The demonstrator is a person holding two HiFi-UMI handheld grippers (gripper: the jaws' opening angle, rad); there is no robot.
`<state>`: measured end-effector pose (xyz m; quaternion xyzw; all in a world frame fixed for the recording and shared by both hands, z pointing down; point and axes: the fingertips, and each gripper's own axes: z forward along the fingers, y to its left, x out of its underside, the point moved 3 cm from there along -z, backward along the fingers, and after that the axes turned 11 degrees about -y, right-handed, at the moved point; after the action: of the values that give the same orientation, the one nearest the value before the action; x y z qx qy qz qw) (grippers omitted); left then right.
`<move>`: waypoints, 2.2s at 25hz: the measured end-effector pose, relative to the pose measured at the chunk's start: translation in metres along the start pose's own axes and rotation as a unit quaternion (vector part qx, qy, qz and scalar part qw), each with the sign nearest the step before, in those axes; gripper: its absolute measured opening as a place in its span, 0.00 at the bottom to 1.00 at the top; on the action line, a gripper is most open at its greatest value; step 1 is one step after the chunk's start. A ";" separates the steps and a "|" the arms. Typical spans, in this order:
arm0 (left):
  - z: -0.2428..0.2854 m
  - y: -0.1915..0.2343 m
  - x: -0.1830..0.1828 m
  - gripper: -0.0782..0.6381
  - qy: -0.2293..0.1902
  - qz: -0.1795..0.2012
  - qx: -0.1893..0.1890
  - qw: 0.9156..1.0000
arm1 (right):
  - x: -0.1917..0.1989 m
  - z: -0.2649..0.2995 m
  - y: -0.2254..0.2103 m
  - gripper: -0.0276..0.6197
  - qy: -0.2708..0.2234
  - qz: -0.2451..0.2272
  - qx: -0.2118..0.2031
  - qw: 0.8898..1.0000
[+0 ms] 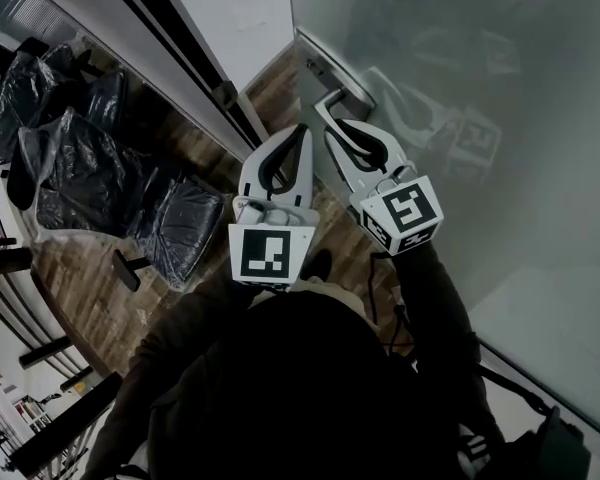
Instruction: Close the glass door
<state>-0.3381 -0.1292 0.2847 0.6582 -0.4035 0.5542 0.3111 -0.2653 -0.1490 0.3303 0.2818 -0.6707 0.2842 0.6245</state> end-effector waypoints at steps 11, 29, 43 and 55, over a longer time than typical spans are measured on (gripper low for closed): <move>-0.042 0.037 0.009 0.10 -0.009 -0.006 0.023 1.000 | 0.021 0.006 0.054 0.13 0.003 0.001 0.005 1.000; -0.078 0.030 0.001 0.10 0.006 -0.011 0.009 1.000 | 0.014 0.000 0.091 0.13 0.009 0.007 -0.012 1.000; -0.117 0.017 -0.025 0.10 0.000 0.018 -0.037 0.999 | 0.008 -0.008 0.118 0.13 0.012 0.009 -0.034 0.999; -0.117 0.019 -0.033 0.10 -0.005 0.028 -0.028 0.999 | 0.007 -0.010 0.128 0.13 0.013 0.011 -0.051 0.999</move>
<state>-0.4130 -0.0321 0.2744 0.6405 -0.4389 0.5475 0.3122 -0.3526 -0.0546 0.3341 0.2381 -0.6796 0.2601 0.6432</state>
